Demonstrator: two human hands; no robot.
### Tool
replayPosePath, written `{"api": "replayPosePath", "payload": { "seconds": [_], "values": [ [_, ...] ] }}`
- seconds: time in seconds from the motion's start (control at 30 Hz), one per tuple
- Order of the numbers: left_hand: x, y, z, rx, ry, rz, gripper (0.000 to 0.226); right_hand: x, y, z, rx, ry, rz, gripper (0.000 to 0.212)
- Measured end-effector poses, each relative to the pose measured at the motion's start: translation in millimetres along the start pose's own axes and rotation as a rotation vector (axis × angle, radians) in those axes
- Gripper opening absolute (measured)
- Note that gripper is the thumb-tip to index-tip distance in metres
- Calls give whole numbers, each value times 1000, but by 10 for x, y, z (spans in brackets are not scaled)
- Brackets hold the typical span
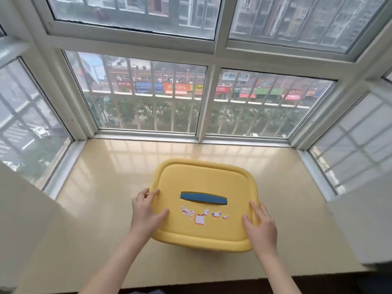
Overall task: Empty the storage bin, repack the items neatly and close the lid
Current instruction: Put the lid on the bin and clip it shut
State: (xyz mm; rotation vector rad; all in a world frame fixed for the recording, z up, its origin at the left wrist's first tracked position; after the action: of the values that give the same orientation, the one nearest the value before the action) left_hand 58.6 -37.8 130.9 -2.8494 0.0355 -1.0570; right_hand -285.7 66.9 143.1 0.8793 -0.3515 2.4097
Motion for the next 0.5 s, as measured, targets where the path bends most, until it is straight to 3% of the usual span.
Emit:
{"api": "replayPosePath", "payload": {
  "seconds": [0.2,0.5],
  "values": [
    [-436,302,92,-46,39,156,80,-120,133,-212,-158,74,13,60],
    [-1040,376,485,127,47,150,81,-600,663,-672,-231,-15,169,66]
  ]
}}
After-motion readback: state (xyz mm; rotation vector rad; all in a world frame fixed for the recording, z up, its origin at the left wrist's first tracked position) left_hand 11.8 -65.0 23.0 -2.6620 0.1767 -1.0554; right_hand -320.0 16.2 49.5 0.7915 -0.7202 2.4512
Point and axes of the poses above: each hand's wrist, its own y-axis towards the middle knuckle, its own x-axis out of the back of the hand, z = x × y, the point moved 7 cm from there along y, towards the middle knuckle, and after that the axes turned 4 degrees about y, right-handed, at the moved point
